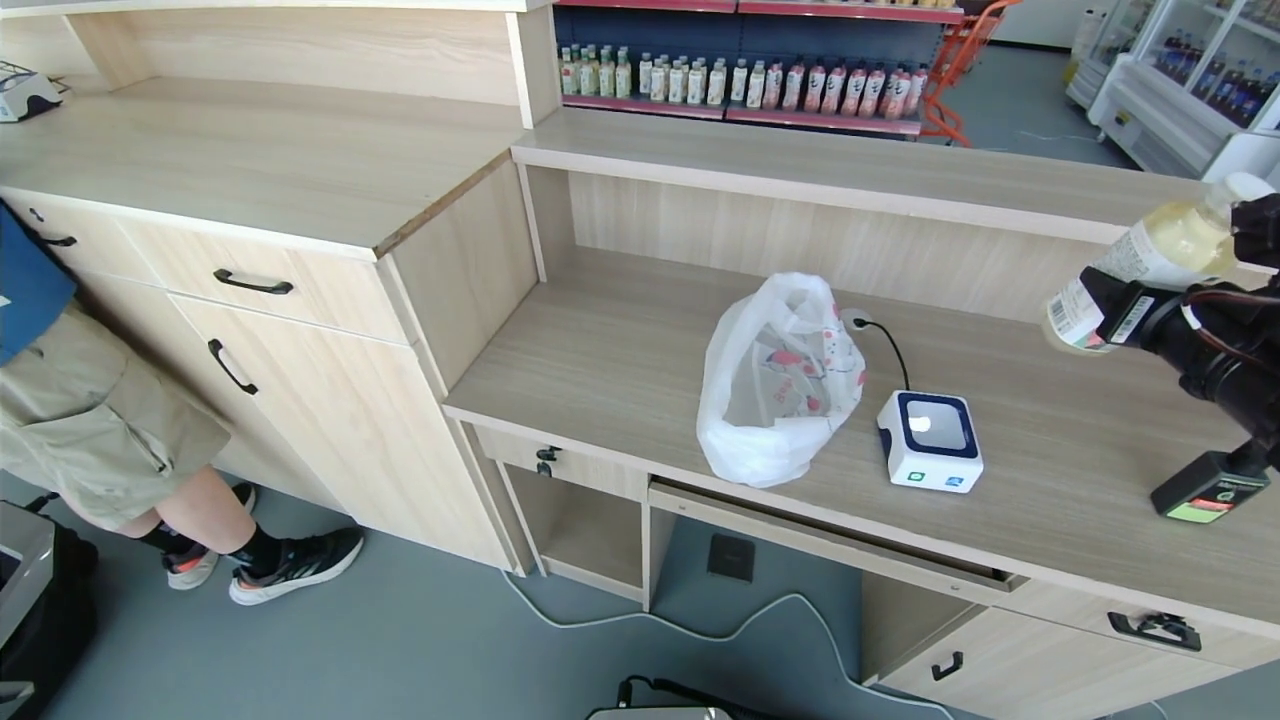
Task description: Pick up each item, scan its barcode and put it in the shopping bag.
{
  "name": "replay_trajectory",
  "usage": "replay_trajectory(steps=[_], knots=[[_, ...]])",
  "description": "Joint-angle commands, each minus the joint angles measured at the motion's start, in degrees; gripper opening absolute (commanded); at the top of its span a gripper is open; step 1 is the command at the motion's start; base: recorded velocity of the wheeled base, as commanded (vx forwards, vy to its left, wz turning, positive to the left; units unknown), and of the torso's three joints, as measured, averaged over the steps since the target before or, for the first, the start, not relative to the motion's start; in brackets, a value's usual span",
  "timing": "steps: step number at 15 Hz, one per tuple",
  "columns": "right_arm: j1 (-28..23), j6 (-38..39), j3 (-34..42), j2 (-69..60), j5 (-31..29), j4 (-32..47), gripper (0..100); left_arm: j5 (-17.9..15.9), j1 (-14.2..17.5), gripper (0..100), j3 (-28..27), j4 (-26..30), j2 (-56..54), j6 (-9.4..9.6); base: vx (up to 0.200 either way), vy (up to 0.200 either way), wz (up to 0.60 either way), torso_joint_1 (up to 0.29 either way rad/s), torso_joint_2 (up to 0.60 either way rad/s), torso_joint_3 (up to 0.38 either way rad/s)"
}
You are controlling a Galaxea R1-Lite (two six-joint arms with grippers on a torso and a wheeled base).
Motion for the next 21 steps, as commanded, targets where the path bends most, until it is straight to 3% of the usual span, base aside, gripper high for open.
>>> replay_trajectory(steps=[1, 5, 9, 15, 21], knots=[[1.4, 0.2, -1.0, 1.4, 0.3, 0.1, 0, 0.0, 0.0, 100, 0.0, 0.0, 0.0, -0.02, 0.0, 0.2, 0.0, 0.007, 0.01, 0.007], [3.6, 0.2, -6.1, 7.0, 0.2, 0.0, 0, -0.1, 0.0, 100, 0.0, 0.1, 0.0, -0.02, 0.0, 0.2, 0.0, -0.001, 0.0, 0.002], [4.6, 0.1, -12.6, 14.3, 0.4, 0.5, 0, -0.1, 0.0, 100, 0.0, 0.1, 0.0, 0.16, 0.0, 0.0, 0.0, 0.0, 0.0, 0.0], [5.6, 0.2, -14.0, 21.4, 5.6, 0.4, 0, 0.1, 0.0, 100, 0.1, -0.1, 0.0, -0.2, 0.0, 0.0, 0.0, 0.0, 0.0, 0.0], [10.2, 0.1, -16.0, 25.5, 7.6, 0.4, 0, 0.1, 0.0, 100, 0.1, -0.2, 0.0, -0.2, 0.0, 0.0, 0.0, 0.0, 0.0, 0.0]])
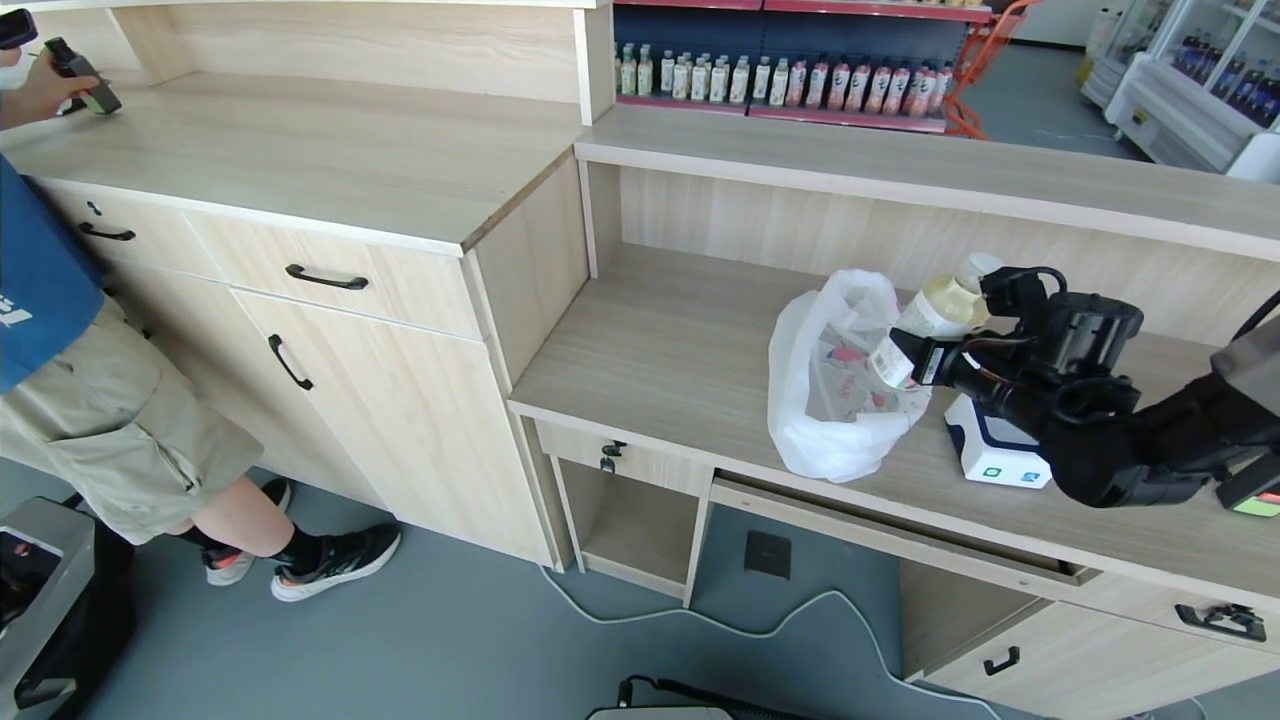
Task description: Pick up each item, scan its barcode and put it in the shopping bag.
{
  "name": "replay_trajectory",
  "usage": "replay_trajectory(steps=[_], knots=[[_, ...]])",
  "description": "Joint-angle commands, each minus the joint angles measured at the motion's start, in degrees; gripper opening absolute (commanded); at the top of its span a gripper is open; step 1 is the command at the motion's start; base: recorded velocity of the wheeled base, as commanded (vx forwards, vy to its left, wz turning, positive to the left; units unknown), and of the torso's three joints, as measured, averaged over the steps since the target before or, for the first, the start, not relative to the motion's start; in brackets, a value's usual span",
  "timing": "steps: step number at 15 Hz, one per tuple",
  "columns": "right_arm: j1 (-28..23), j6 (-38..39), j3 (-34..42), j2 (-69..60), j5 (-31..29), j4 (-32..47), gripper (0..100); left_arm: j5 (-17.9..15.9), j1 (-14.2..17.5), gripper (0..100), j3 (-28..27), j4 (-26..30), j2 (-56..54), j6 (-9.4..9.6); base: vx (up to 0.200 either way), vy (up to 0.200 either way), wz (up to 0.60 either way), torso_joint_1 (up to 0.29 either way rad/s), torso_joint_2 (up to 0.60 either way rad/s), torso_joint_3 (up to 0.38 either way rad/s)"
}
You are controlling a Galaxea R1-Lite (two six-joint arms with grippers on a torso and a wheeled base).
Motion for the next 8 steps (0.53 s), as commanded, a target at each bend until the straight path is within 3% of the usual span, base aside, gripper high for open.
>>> replay_trajectory(steps=[1, 8], knots=[[1.5, -0.1, -0.5, 2.2, -0.2, -0.1, 0, 0.0, 0.0, 100, 0.0, 0.0, 0.0, -0.04, 0.0, 0.0, 0.0, 0.0, 0.0, 0.0], [1.8, -1.3, -1.8, 6.0, -0.1, -2.3, 0, 0.0, 0.0, 100, 0.0, 0.0, 0.0, -0.04, 0.0, 0.0, 0.0, 0.0, 0.0, 0.0]])
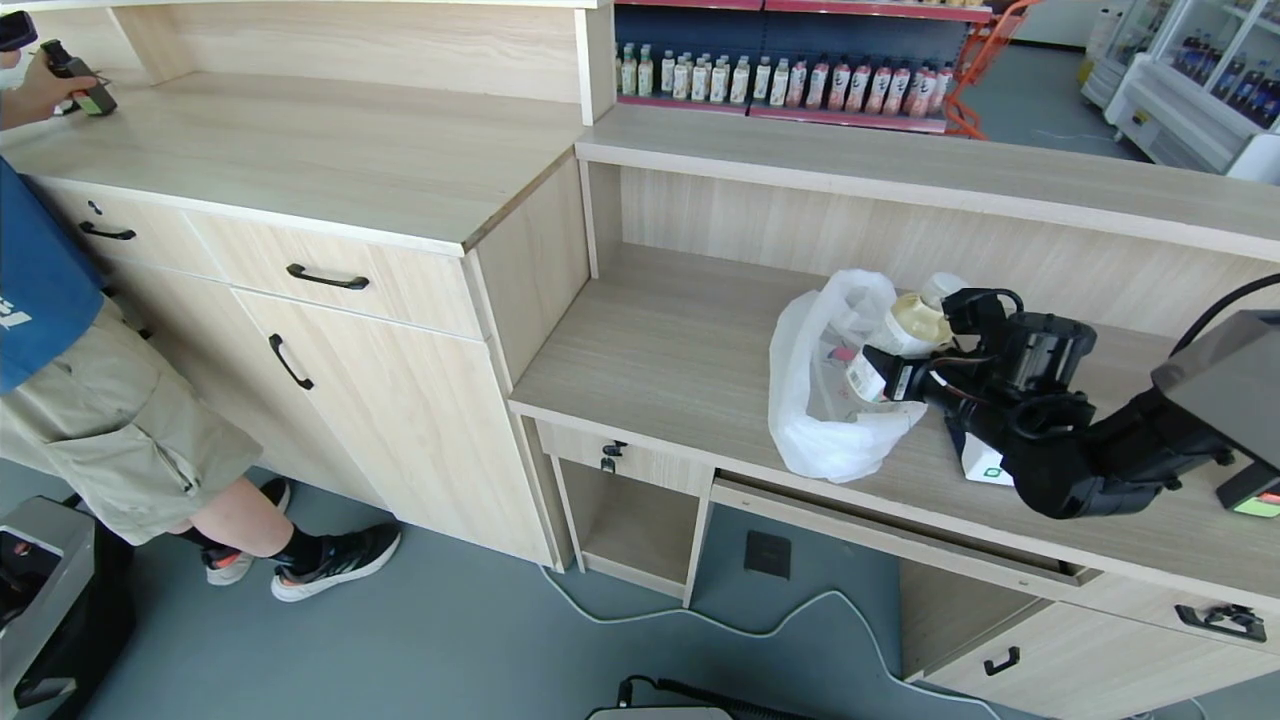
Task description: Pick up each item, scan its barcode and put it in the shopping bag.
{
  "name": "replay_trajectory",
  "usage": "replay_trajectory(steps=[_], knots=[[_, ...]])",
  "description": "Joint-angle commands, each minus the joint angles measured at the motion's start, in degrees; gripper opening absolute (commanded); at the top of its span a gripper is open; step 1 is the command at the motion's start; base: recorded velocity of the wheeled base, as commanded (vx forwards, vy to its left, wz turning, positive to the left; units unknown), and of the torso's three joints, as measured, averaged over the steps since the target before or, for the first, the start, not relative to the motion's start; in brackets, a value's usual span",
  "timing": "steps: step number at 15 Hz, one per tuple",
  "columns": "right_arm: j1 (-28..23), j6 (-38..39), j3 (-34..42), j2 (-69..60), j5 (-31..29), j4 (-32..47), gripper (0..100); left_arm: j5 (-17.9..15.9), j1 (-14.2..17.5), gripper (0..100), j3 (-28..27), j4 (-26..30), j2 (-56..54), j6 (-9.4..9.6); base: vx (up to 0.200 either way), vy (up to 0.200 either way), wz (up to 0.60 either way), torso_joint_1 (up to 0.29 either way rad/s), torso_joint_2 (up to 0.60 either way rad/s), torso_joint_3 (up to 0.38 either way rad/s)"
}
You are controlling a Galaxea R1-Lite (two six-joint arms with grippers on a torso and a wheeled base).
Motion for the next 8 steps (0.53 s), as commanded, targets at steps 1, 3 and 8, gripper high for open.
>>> replay_trajectory(steps=[1, 3, 8], knots=[[-0.1, 0.0, -0.5, 2.0, 0.2, -0.1, 0, 0.0, 0.0, 100, 0.0, 0.0, 0.0, -0.01, 0.0, 0.0, 0.0, 0.0, 0.0, 0.0], [0.2, 0.0, -0.6, 2.9, 0.2, -0.1, 0, 0.0, 0.0, 100, 0.0, 0.0, 0.0, -0.01, 0.0, 0.0, 0.0, 0.0, 0.0, 0.0], [0.7, -4.6, -0.2, 6.4, 2.2, -2.9, 0, 0.0, 0.0, 100, 0.0, 0.0, 0.0, -0.01, 0.0, 0.0, 0.0, 0.0, 0.0, 0.0]])
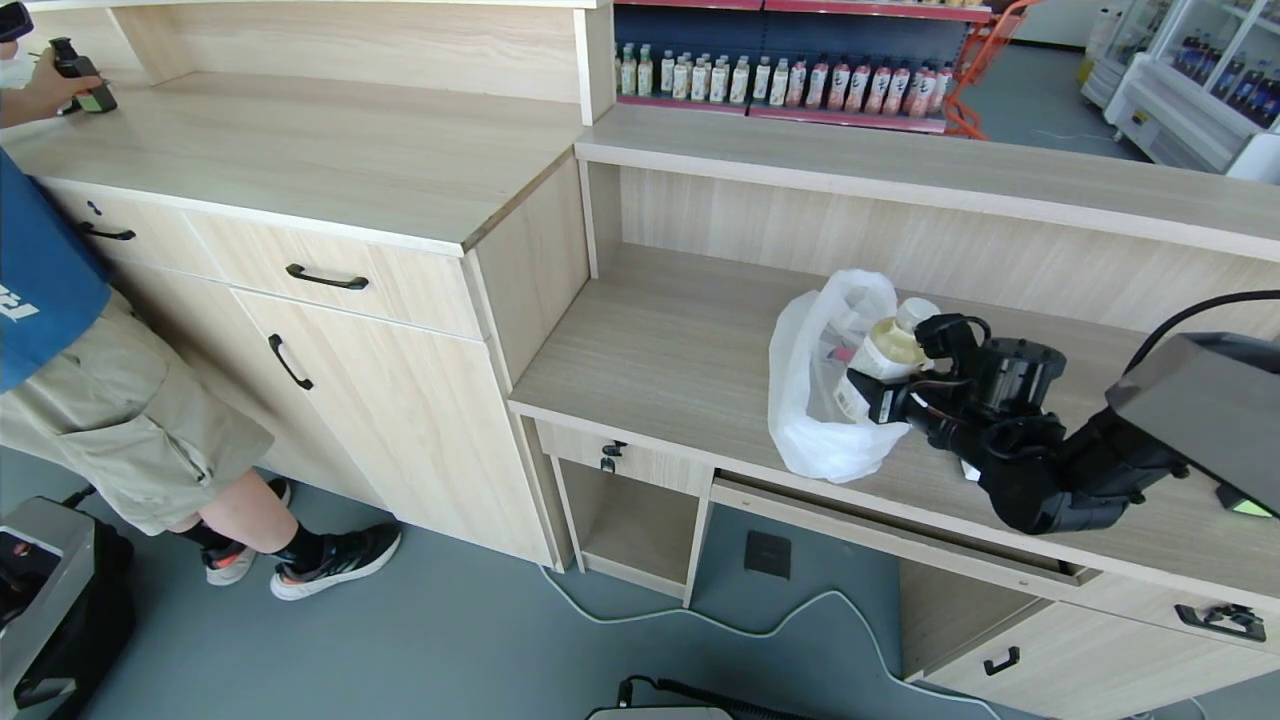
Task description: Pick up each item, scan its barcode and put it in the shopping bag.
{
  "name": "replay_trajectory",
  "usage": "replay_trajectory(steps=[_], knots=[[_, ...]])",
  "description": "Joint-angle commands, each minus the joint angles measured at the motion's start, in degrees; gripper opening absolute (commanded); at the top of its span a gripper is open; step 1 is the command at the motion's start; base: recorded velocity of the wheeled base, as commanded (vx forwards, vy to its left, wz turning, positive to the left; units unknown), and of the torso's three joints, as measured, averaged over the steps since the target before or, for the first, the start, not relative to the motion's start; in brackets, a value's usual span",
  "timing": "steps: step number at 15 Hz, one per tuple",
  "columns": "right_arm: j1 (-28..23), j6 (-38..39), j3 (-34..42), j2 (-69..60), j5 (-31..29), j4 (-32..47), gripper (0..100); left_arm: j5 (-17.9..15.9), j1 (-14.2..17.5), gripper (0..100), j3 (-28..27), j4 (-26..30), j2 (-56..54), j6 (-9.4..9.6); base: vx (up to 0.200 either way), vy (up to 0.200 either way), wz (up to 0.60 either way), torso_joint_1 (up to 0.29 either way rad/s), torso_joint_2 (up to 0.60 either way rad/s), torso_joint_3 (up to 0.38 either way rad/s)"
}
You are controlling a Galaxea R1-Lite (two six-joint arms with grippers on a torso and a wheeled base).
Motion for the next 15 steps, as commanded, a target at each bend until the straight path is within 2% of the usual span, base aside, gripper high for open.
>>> replay_trajectory(steps=[1, 11, 12, 15], knots=[[0.1, -1.3, 0.7, 1.5, 0.9, 0.0, 0, 0.0, 0.0, 100, 0.0, 0.0, 0.0, -0.01, 0.0, 0.0, 0.0, 0.0, 0.0, 0.0], [-0.5, -6.6, 1.6, 3.7, 1.0, 0.0, 0, 0.0, 0.0, 100, 0.0, 0.1, 0.0, -0.01, 0.0, 0.0, 0.0, 0.0, 0.0, 0.0], [-0.5, -7.0, 1.5, 3.9, 1.0, 0.0, 100, 0.0, 0.0, 100, 0.0, 0.0, 0.0, -0.01, 0.0, 0.0, 0.0, 0.0, 0.0, 0.0], [-0.5, -6.9, 1.2, 3.6, 1.1, -0.1, 100, 0.0, 0.0, 100, 0.0, 0.0, 0.0, -0.01, 0.0, 0.0, 0.0, 0.0, 0.0, 0.0]])
